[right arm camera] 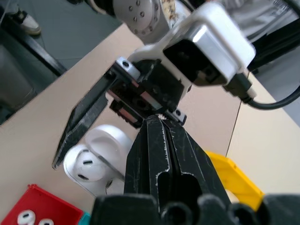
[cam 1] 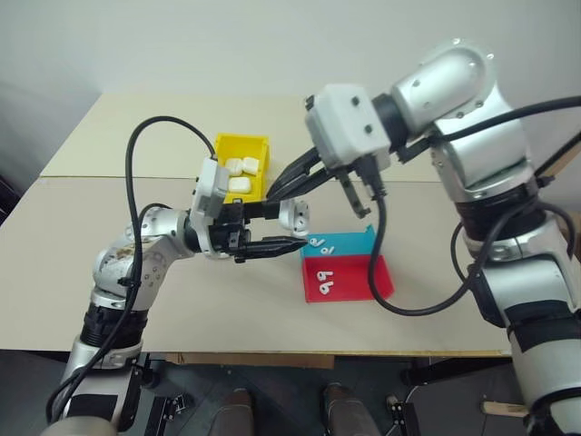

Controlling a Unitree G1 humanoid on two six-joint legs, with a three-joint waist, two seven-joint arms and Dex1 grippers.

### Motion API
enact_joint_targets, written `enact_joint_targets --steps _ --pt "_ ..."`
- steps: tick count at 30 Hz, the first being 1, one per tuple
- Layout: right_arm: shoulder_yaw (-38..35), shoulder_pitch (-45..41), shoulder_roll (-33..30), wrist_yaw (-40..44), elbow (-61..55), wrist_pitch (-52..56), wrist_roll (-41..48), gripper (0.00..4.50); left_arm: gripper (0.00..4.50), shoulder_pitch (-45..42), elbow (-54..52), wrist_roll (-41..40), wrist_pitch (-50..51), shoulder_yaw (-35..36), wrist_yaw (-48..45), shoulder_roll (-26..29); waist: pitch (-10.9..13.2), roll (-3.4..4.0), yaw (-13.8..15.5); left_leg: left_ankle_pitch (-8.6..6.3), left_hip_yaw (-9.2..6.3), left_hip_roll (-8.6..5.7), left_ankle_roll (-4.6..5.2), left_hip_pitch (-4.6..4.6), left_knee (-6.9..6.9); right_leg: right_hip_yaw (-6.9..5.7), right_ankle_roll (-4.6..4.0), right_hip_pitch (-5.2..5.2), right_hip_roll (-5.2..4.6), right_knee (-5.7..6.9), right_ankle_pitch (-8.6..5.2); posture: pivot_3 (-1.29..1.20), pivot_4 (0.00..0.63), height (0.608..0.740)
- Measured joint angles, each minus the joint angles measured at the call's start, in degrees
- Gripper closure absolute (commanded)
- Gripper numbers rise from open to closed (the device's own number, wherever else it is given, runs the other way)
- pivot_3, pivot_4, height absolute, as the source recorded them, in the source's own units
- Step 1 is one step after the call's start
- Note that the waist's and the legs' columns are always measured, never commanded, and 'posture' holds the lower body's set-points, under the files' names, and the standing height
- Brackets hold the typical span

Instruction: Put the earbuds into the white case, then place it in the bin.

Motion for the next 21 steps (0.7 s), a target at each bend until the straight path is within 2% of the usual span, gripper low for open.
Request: enact_joint_targets --steps 6,15,21 --pt "0.21 -0.05 -0.21 0.67 1.46 -3.04 -1.60 4.48 1.71 0.91 0.37 0.57 -0.93 -0.06 -0.58 0.02 0.00 0.00 0.00 0.00 0.00 0.00 0.00 -0.01 0.00 0.00 0.00 -0.02 0.00 0.01 0.00 0.00 0.150 0.740" --pt "4.49 0.33 -7.52 1.11 -0.94 -4.04 2.92 4.48 1.71 1.34 0.53 0.88 -1.12 -0.06 -0.64 -0.07 0.00 0.00 -0.07 0.00 0.00 0.01 -0.01 0.01 0.00 0.01 0.00 -0.01 0.00 0.01 0.00 0.00 0.150 0.740" --pt "4.44 0.47 -7.31 1.15 -0.87 -4.30 3.32 4.48 1.71 0.11 0.63 0.81 -0.90 -0.04 -0.59 -0.01 0.00 0.00 -0.11 0.01 0.00 0.00 0.00 0.02 0.00 0.02 -0.01 -0.01 0.00 0.03 0.00 0.00 0.150 0.740"
